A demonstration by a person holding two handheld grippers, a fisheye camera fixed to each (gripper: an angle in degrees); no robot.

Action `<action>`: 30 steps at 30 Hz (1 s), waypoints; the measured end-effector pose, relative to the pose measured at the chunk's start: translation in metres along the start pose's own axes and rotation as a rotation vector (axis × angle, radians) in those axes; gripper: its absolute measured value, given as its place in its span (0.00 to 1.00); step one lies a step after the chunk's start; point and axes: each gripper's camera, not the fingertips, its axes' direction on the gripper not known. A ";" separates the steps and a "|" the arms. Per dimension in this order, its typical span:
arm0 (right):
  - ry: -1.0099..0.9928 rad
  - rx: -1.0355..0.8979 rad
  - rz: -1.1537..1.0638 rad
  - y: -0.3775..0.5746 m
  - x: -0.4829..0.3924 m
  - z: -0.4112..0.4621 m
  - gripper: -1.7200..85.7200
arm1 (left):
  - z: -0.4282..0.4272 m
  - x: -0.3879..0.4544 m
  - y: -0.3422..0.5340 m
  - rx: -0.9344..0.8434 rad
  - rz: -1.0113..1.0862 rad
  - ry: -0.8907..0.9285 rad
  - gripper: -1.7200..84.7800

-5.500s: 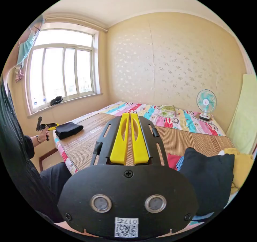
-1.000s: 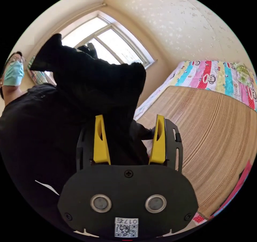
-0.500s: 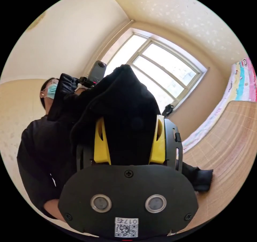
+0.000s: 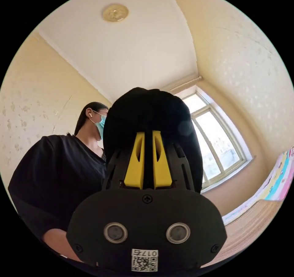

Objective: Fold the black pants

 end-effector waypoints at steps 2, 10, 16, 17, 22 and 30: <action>0.046 -0.009 -0.099 -0.030 -0.029 0.016 0.05 | 0.005 0.001 -0.016 -0.083 -0.064 -0.253 0.04; 0.037 -0.067 -0.349 -0.090 -0.132 0.086 0.03 | 0.066 0.012 -0.054 -0.142 0.109 -0.243 0.04; 0.186 -0.047 -0.478 -0.108 -0.174 0.112 0.03 | 0.106 0.017 -0.097 -0.171 0.254 -0.306 0.04; 0.216 -0.049 -0.483 -0.111 -0.172 0.113 0.03 | 0.116 0.003 -0.105 -0.202 0.236 -0.354 0.04; 0.619 -0.061 -0.388 -0.175 -0.048 0.103 0.03 | 0.174 -0.137 -0.150 -0.318 0.088 -0.504 0.05; 1.694 -0.208 0.112 -0.232 0.198 0.050 0.02 | 0.213 -0.479 -0.146 -0.751 -0.456 -1.144 0.11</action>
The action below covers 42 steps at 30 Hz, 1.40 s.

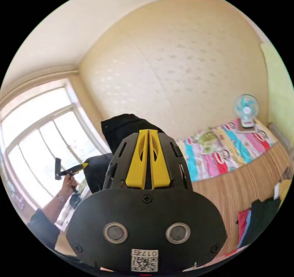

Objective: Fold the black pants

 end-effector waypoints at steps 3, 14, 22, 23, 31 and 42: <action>0.051 -0.051 -0.287 0.083 0.007 0.033 0.02 | 0.076 -0.036 0.056 -0.116 -0.012 -0.161 0.09; 0.115 -1.208 0.107 0.491 0.181 0.136 0.02 | 0.266 -0.179 0.430 -0.875 -0.614 0.169 0.09; 0.256 -1.305 0.033 0.415 0.214 0.164 0.03 | 0.217 -0.276 0.371 -0.823 -0.573 0.031 0.10; 0.247 -1.305 0.048 0.412 0.215 0.165 0.03 | 0.214 -0.283 0.365 -0.820 -0.551 0.026 0.10; 0.300 -1.663 0.348 0.458 0.226 0.175 0.03 | 0.214 -0.302 0.398 -0.999 -0.485 0.031 0.11; 0.277 -1.607 0.542 0.447 0.251 0.124 0.05 | 0.202 -0.374 0.350 -0.933 -0.380 -0.036 0.13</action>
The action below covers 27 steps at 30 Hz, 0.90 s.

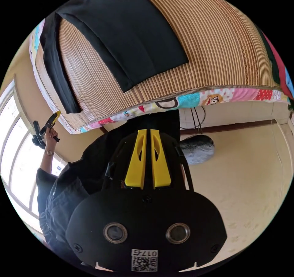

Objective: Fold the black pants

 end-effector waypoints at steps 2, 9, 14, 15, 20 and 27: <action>-0.043 -0.003 0.032 0.005 0.012 -0.001 0.05 | 0.020 -0.009 -0.003 -0.056 -0.003 0.010 0.13; -0.193 0.058 0.074 0.024 0.053 -0.022 0.05 | 0.068 -0.026 0.057 -0.028 -0.044 0.177 0.03; -0.176 0.046 0.080 0.025 0.091 -0.025 0.06 | 0.103 -0.022 0.138 -0.176 0.094 0.025 0.01; -0.150 0.027 0.075 0.023 0.100 -0.023 0.07 | 0.098 -0.024 0.150 -0.109 0.094 0.030 0.01; -0.110 0.013 0.050 0.006 0.137 -0.019 0.10 | 0.115 -0.074 0.211 -0.126 -0.100 0.137 0.02; -0.283 0.019 -0.402 -0.041 0.071 -0.011 0.15 | 0.060 -0.102 0.178 0.157 -0.154 0.193 0.10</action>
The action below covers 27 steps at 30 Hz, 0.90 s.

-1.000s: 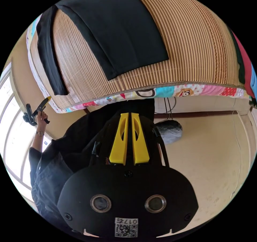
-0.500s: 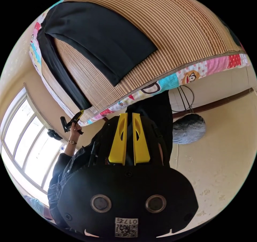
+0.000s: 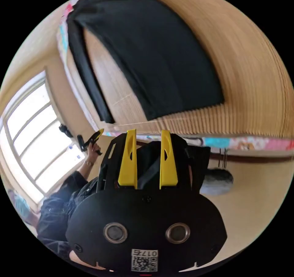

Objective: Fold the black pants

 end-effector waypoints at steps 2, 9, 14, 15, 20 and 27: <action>0.026 -0.070 -0.118 -0.029 -0.041 0.040 0.16 | -0.005 -0.005 -0.033 0.035 -0.056 0.025 0.10; 0.296 -0.132 -0.281 -0.080 -0.139 0.168 0.14 | 0.033 -0.004 -0.066 -0.095 0.010 -0.037 0.11; 0.448 -0.005 -0.335 -0.039 -0.134 0.177 0.07 | 0.061 -0.003 -0.027 -0.128 0.131 -0.006 0.06; 0.399 -0.047 -0.350 -0.026 -0.127 0.180 0.06 | 0.065 -0.003 -0.019 -0.135 0.149 -0.001 0.06; 0.427 -0.261 -0.482 0.047 -0.091 0.201 0.05 | 0.110 -0.011 0.072 -0.250 0.230 -0.043 0.04; 0.393 -0.335 -0.442 0.106 -0.010 0.106 0.10 | 0.123 -0.057 0.166 -0.153 -0.168 -0.056 0.10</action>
